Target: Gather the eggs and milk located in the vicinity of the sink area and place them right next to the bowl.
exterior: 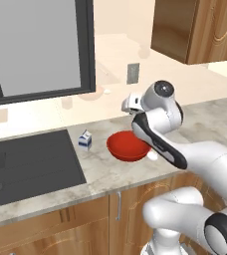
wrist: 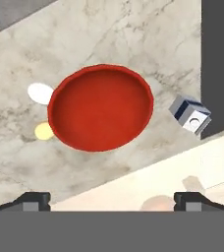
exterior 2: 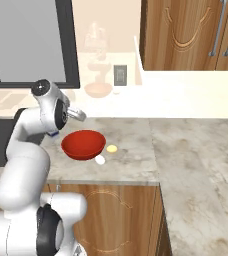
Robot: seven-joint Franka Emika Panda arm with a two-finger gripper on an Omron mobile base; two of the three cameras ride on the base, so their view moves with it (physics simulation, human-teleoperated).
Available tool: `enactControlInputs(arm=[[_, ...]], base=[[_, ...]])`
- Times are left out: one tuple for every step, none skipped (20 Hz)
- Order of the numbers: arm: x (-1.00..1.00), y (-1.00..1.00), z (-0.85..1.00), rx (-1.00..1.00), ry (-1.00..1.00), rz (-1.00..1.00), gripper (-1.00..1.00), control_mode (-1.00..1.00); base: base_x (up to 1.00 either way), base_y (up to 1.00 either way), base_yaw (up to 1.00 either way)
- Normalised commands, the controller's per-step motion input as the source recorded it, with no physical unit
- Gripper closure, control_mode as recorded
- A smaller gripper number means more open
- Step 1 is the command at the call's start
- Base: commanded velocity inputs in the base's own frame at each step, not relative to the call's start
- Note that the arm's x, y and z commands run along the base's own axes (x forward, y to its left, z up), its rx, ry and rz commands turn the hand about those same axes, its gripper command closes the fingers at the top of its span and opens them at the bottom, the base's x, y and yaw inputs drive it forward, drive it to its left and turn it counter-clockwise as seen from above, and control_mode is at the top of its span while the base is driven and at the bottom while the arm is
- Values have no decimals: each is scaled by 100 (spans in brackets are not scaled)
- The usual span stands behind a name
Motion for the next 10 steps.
enactControlInputs(arm=[[0, 0, 41, 37, 31, -27, -100, -100], [0, 0, 38, 36, 35, -27, -100, -100], [0, 0, 33, 35, 35, -26, -100, -100], [0, 0, 32, 35, 36, -25, -100, -100], [0, 0, 30, 34, 37, -25, -100, -100], [0, 0, 29, 34, 39, -25, -100, -100], [0, 0, 24, 32, 40, -25, -100, -100], [0, 0, 16, 29, 40, -25, -100, -100], [0, 6, 10, 27, 36, -26, -100, -100], [-1, 14, 0, 23, 33, -27, -100, -100]], base=[[0, 0, 0], [0, 0, 0], [0, 0, 0], [0, 0, 0], [0, 0, 0], [0, 0, 0], [0, 0, 0], [0, 0, 0], [0, 0, 0], [0, 0, 0]])
